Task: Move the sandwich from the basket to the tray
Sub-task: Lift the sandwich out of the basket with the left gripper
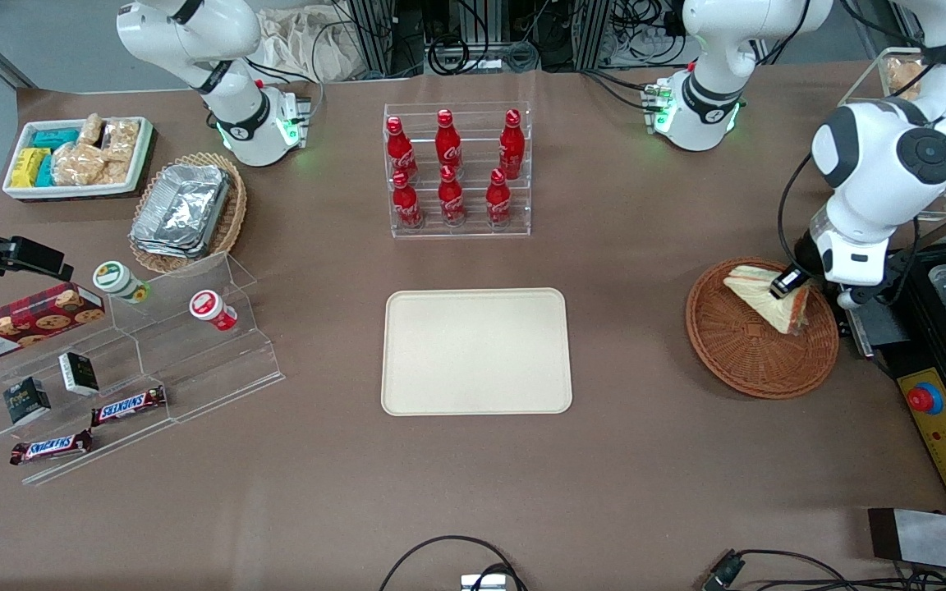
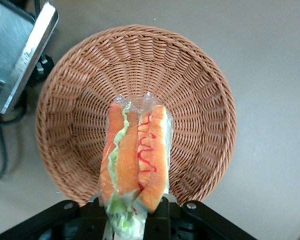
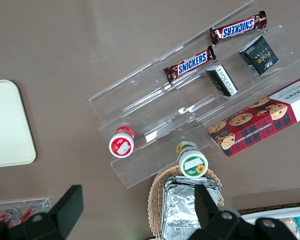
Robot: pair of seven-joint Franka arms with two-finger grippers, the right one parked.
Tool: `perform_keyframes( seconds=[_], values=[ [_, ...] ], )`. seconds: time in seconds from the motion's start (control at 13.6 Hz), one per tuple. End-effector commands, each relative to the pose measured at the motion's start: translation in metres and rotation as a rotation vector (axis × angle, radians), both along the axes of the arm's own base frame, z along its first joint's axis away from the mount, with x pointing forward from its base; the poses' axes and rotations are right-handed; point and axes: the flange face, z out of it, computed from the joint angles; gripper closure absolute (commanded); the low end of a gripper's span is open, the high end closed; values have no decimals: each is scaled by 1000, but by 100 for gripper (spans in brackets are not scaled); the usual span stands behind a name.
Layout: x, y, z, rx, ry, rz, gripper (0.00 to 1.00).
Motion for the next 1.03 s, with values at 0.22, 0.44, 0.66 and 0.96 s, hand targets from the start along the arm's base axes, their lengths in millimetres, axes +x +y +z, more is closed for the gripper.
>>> perform_keyframes(
  seconds=[0.22,0.44,0.66,0.96],
  values=[
    [6,-51,47,46,19,-244,77],
    [10,-89,65,58,13,-324,77],
    [11,-132,76,70,7,-407,73],
    [7,-174,76,73,3,-486,73]
  ],
)
